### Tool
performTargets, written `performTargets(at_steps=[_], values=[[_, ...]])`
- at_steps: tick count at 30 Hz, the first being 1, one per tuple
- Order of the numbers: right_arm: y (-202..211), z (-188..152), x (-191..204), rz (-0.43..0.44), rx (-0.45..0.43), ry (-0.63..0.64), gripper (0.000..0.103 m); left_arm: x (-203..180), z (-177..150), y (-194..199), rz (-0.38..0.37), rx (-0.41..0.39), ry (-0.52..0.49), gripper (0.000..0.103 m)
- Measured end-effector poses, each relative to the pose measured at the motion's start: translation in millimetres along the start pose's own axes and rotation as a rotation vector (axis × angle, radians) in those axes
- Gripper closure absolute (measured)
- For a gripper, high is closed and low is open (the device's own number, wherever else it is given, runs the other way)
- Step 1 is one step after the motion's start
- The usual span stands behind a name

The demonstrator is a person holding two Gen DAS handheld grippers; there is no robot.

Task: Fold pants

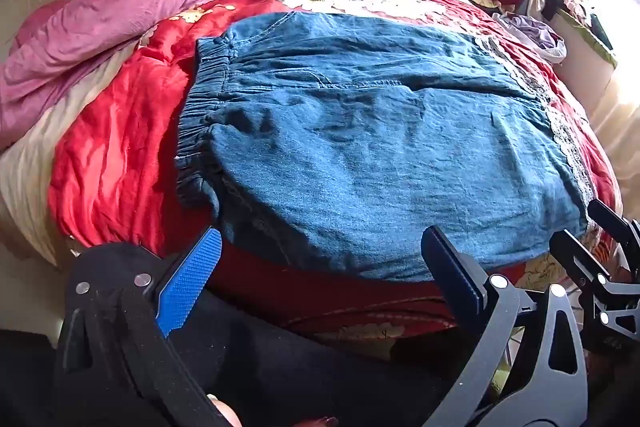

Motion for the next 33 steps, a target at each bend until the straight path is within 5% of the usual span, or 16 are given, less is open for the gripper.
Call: performTargets(at_steps=[33], values=[[8.6, 1.8, -0.4, -0.003, -0.024, -0.007, 0.004, -4.7, 0.3, 6.5, -0.062, -0.024, 0.019, 0.009]])
Point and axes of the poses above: each gripper's, at about its wrist camera, not at the fingertips, and y roughly against the way its jaws point, x to its left, z to its top, the point moved 8 cm from there along -y, roughly the way its jaws point, and after that the axes turned 6 degrees about y, right-handed, at the moved point
